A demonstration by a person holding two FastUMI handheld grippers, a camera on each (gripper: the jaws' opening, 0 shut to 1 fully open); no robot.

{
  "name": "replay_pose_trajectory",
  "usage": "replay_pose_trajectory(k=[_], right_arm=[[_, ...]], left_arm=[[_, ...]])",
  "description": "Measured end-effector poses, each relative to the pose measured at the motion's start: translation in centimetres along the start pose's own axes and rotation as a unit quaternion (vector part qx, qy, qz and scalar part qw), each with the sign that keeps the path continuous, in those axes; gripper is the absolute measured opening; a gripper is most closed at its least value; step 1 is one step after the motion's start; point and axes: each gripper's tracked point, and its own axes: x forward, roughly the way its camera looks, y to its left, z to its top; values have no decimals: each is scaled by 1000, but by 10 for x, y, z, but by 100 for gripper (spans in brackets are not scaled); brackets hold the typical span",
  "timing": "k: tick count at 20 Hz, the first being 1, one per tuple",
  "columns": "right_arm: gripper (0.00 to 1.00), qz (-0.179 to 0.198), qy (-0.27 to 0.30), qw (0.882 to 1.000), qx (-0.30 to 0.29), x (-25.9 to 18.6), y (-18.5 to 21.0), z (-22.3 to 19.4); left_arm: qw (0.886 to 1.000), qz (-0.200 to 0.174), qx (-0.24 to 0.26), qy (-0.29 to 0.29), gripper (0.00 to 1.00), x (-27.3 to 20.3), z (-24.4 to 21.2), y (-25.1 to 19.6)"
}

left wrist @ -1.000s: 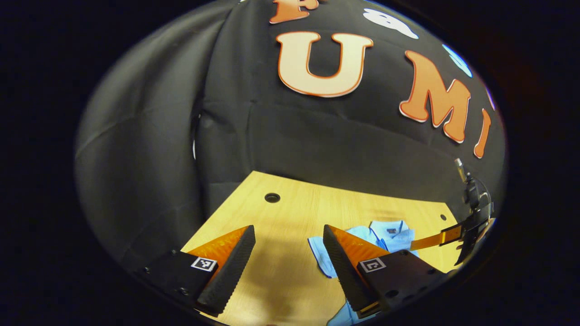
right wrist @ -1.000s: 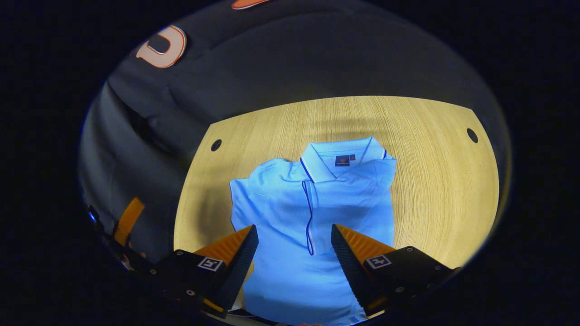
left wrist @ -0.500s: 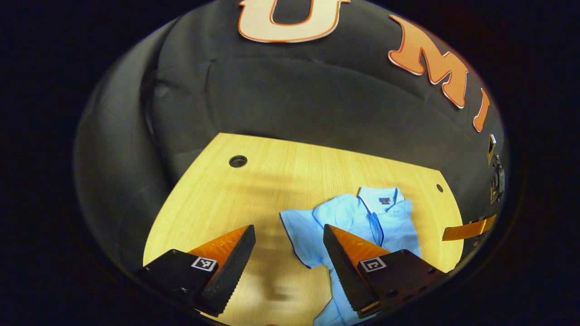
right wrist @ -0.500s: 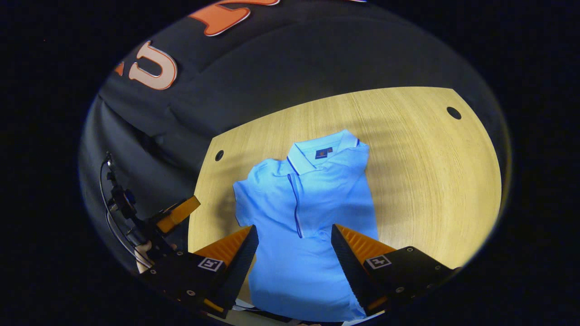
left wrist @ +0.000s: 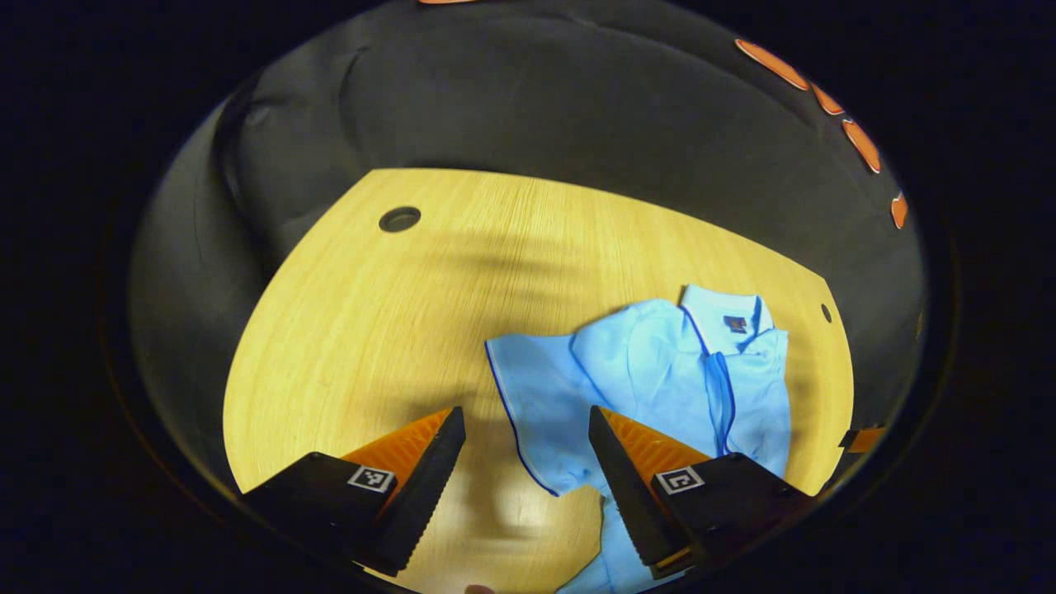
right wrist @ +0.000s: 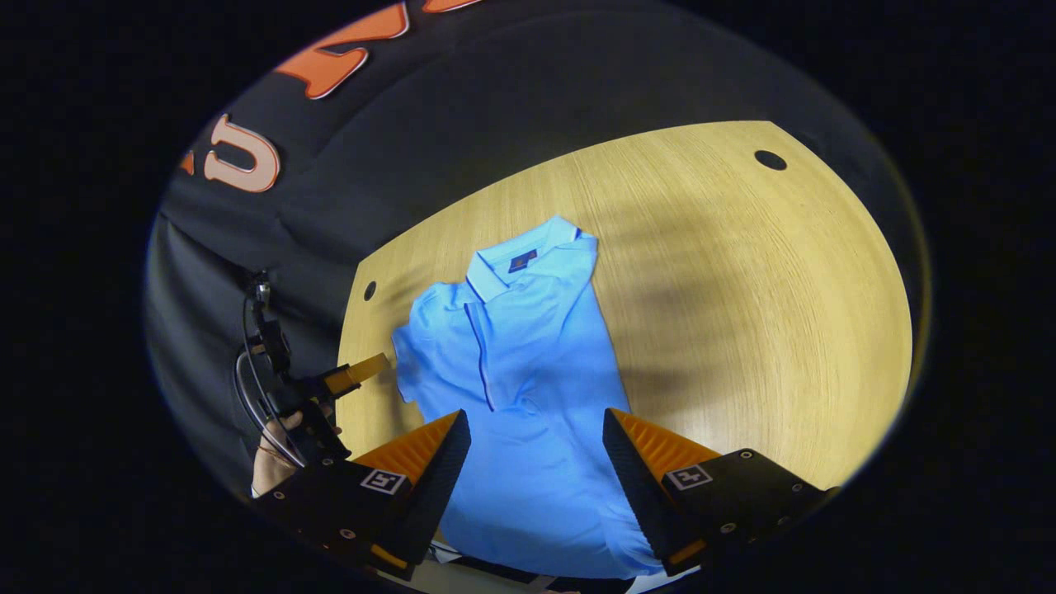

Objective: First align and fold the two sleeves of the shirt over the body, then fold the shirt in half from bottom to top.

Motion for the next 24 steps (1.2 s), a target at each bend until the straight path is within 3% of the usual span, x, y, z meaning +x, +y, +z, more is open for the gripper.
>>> replay_pose_trajectory(k=[1, 3, 11, 15, 16, 20, 21, 23, 24], right_arm=[[98, -3, -2, 1000, 4, -2, -6, 0], [98, -10, -4, 1000, 11, -6, -18, 0], [98, -18, -5, 999, 38, -12, -46, -9], [98, -20, -3, 999, 48, -13, -54, -13], [98, -20, 0, 999, 49, -12, -55, -15], [98, -21, 5, 999, 48, -12, -57, -23], [98, -21, 5, 999, 47, -14, -58, -24], [98, -22, 3, 999, 47, -16, -60, -26], [98, -24, 1, 999, 47, -17, -61, -26]], left_arm=[[1000, 0, -3, 6, 96, 5, -2, -2], [1000, 10, -1, 10, 100, 14, -6, -2], [999, 34, -9, 25, 99, 33, -14, 1], [999, 44, 12, 20, 97, 35, -14, 4], [998, 50, 22, 19, 92, 37, -14, 6], [999, 33, 37, 15, 48, 38, -12, -9], [998, 31, 46, 18, 28, 38, -12, -11], [997, 35, 60, 17, 10, 39, -10, -13], [997, 35, 66, 7, 8, 40, -7, -14]])
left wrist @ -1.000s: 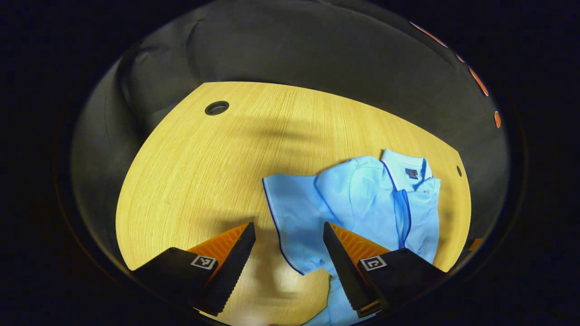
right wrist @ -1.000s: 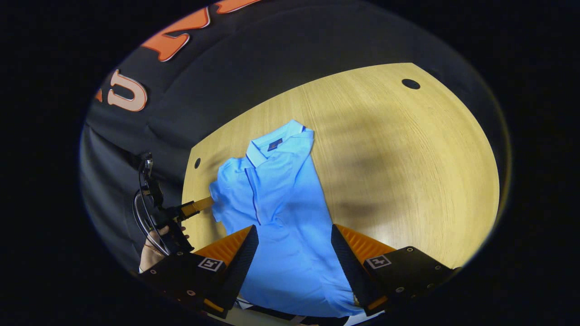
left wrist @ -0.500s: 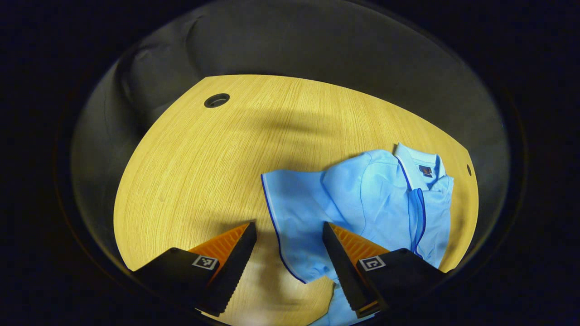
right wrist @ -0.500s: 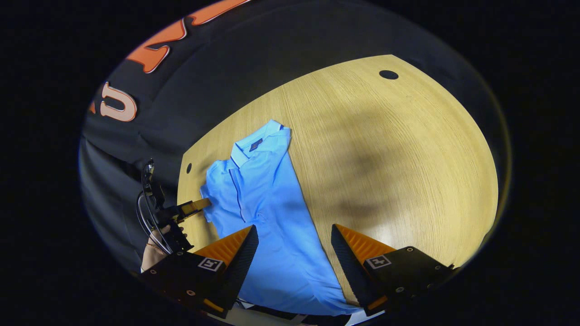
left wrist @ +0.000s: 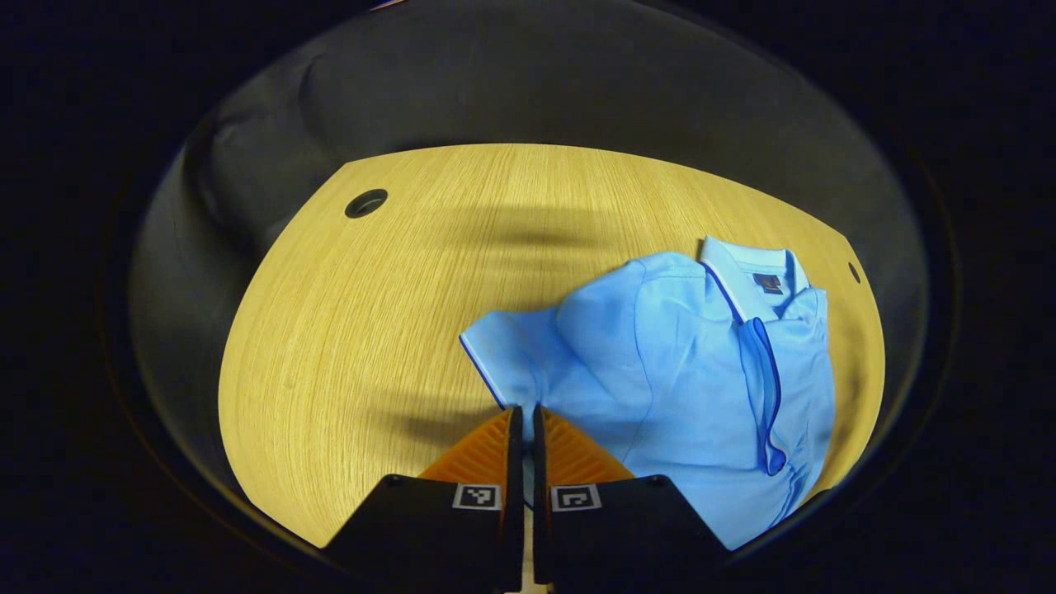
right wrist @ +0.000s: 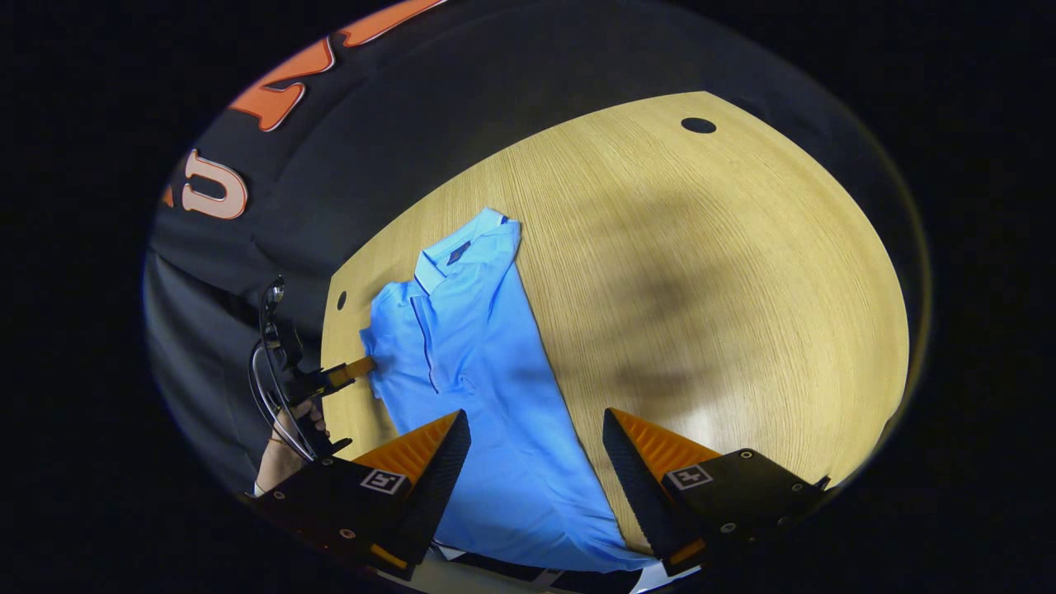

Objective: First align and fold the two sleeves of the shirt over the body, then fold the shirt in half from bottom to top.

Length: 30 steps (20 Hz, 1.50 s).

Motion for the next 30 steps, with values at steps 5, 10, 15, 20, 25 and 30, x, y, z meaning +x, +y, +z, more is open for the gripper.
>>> replay_pose_trajectory(k=[5, 10, 15, 20, 25, 30], right_arm=[[98, 4, -12, 1000, 2, -8, -6, -3], [98, 8, -24, 999, 19, -19, -16, -4], [98, 8, -33, 999, 31, -31, -35, -10], [98, 2, -34, 998, 51, -42, -60, -22], [98, -9, -34, 997, 69, -50, -83, -32], [99, -16, -31, 997, 71, -52, -91, -39]], left_arm=[[999, -20, 24, -25, 4, -35, 11, -22], [990, -52, 105, -80, 4, -94, 42, -75], [981, -103, 140, -90, 4, -126, 49, -150], [974, -141, 163, -75, 4, -124, 38, -221], [971, -162, 169, -48, 4, -110, 15, -266], [974, -147, 173, -27, 4, -99, 1, -279]])
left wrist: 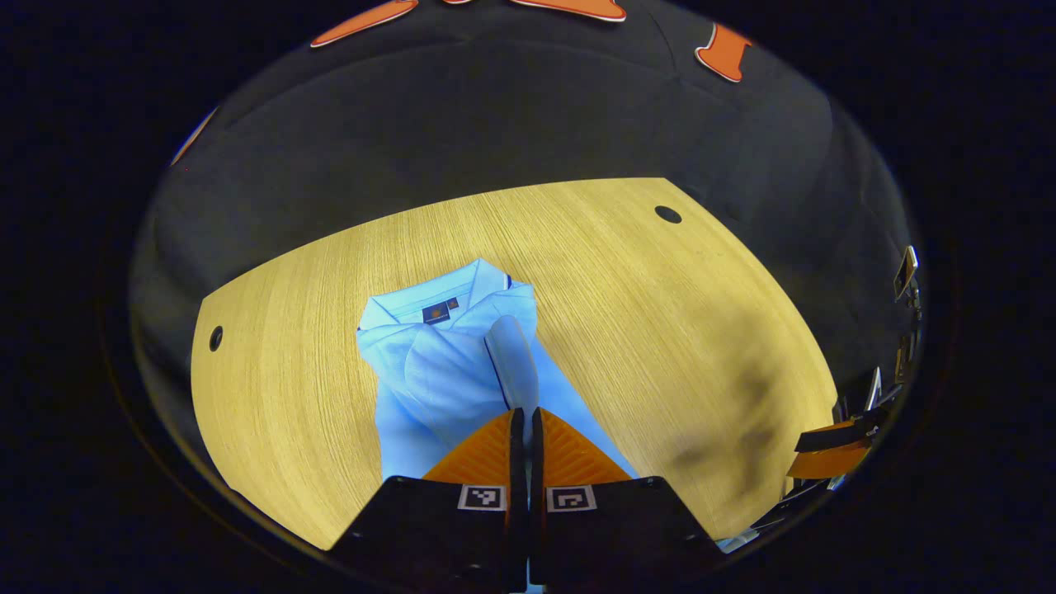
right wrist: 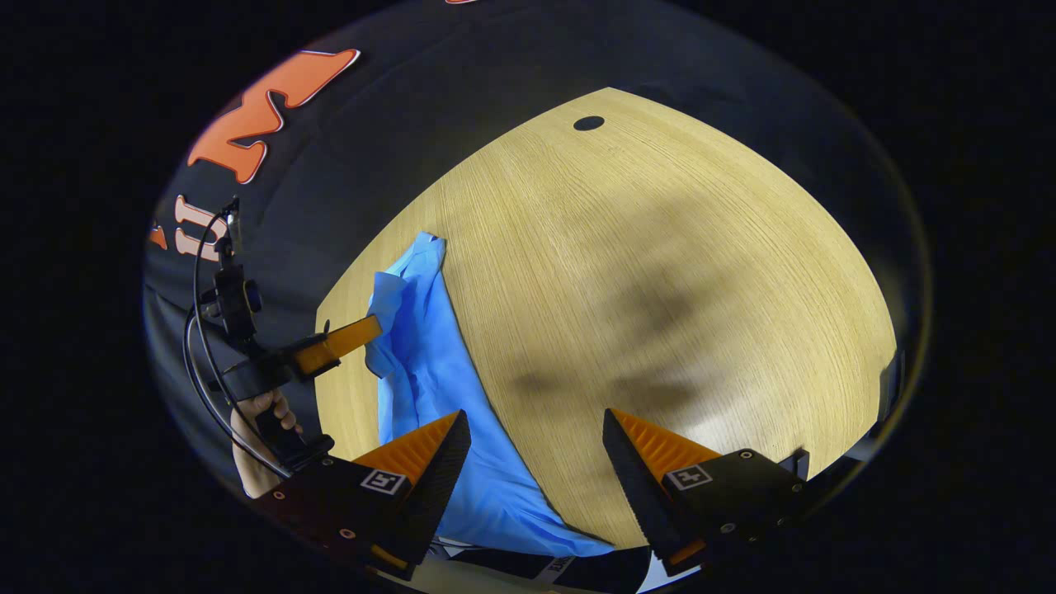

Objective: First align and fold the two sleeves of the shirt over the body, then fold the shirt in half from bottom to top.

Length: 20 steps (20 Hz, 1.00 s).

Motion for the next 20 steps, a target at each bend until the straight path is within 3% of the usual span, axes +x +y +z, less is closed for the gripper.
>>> replay_pose_trajectory(k=[4, 5, 6, 11, 20], right_arm=[[98, -1, 6, 1000, -7, 1, 3, -5], [98, -1, 8, 1000, -9, 3, 5, -7], [98, -1, 10, 1000, -10, 5, 9, -8], [98, -3, 22, 999, -26, 10, 20, -15], [99, -28, 62, 994, -89, 37, 42, -50]], left_arm=[[1000, -20, -22, 5, 18, 2, -6, -9], [999, -23, -25, 5, 29, -1, -7, -9], [999, -26, -29, 3, 25, -3, -7, -10], [999, -14, -44, -8, 100, -25, -18, 6], [996, 23, -88, 9, 100, -80, -85, 60]])
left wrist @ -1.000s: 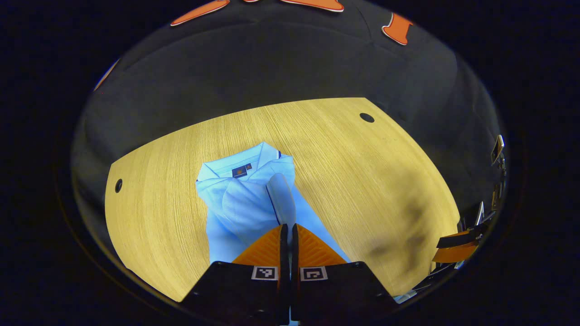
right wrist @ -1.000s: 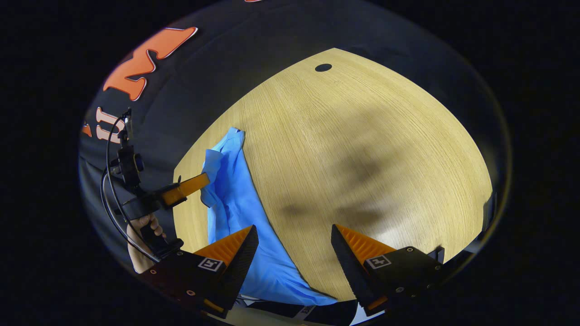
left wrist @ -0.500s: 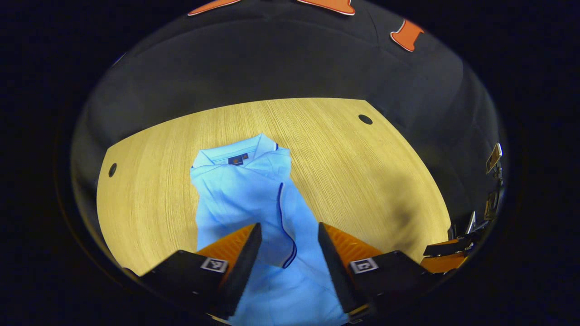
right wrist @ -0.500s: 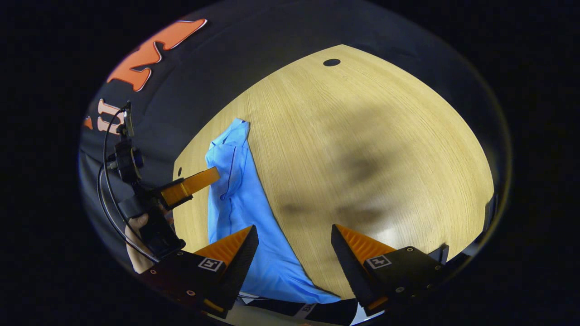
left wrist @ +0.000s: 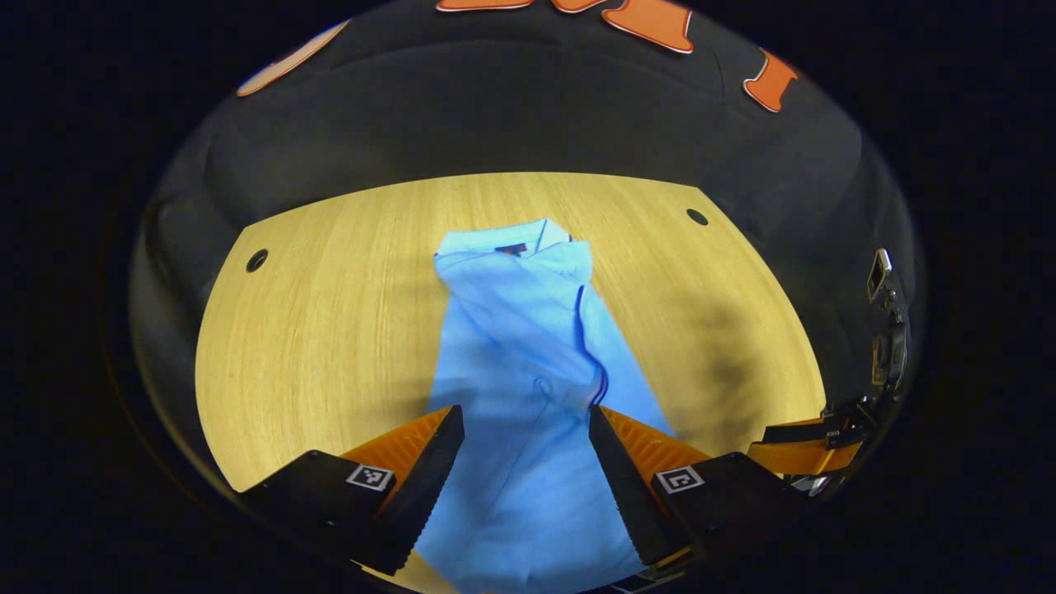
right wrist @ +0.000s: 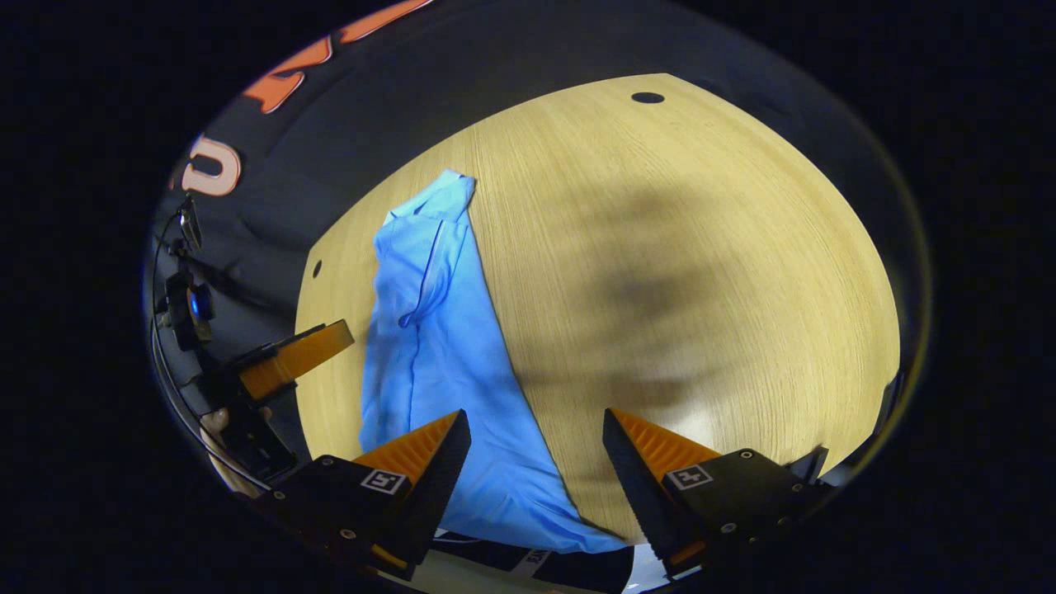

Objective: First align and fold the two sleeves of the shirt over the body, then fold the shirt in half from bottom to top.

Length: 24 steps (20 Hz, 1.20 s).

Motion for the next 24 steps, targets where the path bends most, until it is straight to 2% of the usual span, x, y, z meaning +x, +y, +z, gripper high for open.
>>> replay_pose_trajectory(k=[3, 8, 9, 10, 18, 21, 24], right_arm=[[98, -11, 17, 999, -30, 9, 10, -20], [99, -34, 65, 995, -68, 18, 13, -69], [99, -40, 73, 994, -76, 17, 13, -79], [99, -48, 81, 992, -84, 18, 12, -89], [99, -91, 133, 982, -103, 17, -1, -161], [99, -101, 132, 979, -117, 16, -1, -168], [99, -114, 128, 976, -131, 17, -2, -169]], left_arm=[[1000, 6, -28, 10, 99, -10, -32, 18], [995, 7, -72, 66, 100, -19, -111, 36], [995, 14, -74, 71, 96, -22, -122, 42], [994, 18, -77, 77, 100, -24, -134, 46], [982, 16, -116, 150, 100, -47, -218, 39], [976, 12, -133, 175, 100, -51, -247, 33], [974, 23, -125, 188, 99, -49, -257, 34]])
